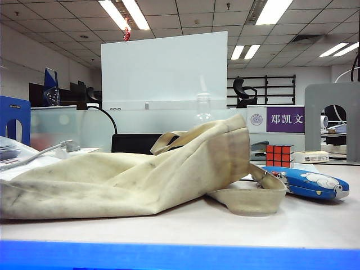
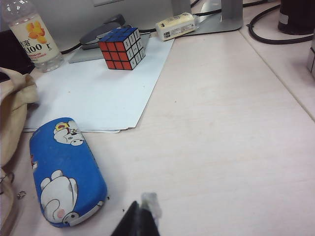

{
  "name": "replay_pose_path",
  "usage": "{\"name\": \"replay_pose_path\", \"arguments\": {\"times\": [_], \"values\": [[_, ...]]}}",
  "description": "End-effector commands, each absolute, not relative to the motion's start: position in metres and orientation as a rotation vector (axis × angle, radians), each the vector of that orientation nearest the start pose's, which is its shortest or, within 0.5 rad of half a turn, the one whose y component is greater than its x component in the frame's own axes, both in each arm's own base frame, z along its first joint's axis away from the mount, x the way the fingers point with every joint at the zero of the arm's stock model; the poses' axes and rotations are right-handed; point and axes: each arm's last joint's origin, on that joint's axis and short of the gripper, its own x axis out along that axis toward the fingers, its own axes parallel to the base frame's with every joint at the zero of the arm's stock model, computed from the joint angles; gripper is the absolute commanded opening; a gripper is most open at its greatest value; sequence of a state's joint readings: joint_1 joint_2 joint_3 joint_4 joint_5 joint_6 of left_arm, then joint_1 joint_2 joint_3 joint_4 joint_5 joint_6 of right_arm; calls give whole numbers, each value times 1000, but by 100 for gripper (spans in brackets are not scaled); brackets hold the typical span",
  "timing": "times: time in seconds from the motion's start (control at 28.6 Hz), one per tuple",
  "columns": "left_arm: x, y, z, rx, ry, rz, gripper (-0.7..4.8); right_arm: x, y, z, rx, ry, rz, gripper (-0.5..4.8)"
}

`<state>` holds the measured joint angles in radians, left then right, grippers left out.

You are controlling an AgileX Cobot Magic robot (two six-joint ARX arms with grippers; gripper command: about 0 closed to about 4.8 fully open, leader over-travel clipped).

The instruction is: Take the glasses case out of the canvas bag and put it on the table.

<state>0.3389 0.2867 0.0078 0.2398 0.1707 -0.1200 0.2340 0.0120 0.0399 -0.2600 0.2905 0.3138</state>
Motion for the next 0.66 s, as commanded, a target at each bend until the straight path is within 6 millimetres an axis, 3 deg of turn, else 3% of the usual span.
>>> {"name": "replay_pose_path", "arguments": {"times": [0.03, 0.31, 0.66], "values": [[110, 33, 155, -198, 115, 326, -5, 92, 13, 151, 252, 214, -89, -1], [111, 20, 148, -200, 200, 197, -5, 92, 13, 151, 252, 213, -92, -1], [111, 21, 148, -199, 200, 200, -5, 92, 13, 151, 251, 213, -92, -1]]}}
